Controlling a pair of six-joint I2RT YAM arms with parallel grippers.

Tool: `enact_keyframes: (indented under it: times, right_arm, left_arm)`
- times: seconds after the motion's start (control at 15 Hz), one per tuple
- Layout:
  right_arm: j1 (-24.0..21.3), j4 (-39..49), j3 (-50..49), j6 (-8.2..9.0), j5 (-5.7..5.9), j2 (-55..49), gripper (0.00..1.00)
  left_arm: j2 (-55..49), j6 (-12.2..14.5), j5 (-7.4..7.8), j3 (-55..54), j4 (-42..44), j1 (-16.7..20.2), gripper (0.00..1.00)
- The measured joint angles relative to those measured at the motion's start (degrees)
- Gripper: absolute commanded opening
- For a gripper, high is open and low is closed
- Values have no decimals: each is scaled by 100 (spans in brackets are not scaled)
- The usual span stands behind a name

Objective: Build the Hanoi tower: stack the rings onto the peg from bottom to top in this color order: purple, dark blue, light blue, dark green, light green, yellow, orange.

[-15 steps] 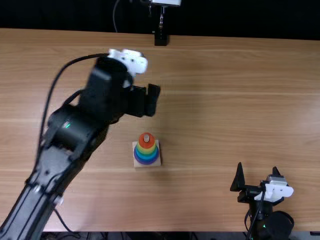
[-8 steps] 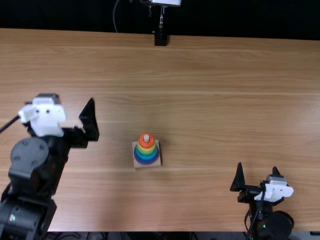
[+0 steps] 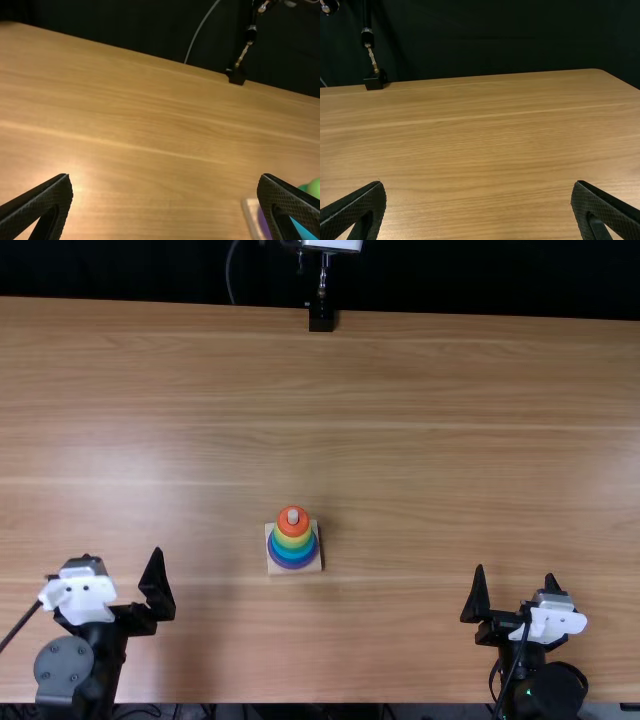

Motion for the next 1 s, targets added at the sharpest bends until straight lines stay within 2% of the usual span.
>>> enact_keyframes:
  times: [0.07,0.13,0.27,0.4,0.6,1.0]
  right_arm:
    - [2,2,0,0,0,0,100]
    - [2,0,0,0,0,-2,100]
    - [2,2,0,2,0,-2,100]
    - [2,0,0,2,0,0,100]
    - [2,2,-2,2,0,0,100]
    - [2,2,-2,2,-2,0,100]
  left_arm:
    - [-411,31,17,-289,7,0,100]
    - [-730,168,31,-507,13,0,100]
    - [-1311,691,59,-887,13,0,100]
    - [-1600,1008,116,-1069,33,0,100]
    - [-1615,1207,144,-1316,90,0,100]
    - [-1620,1285,144,-1353,179,0,100]
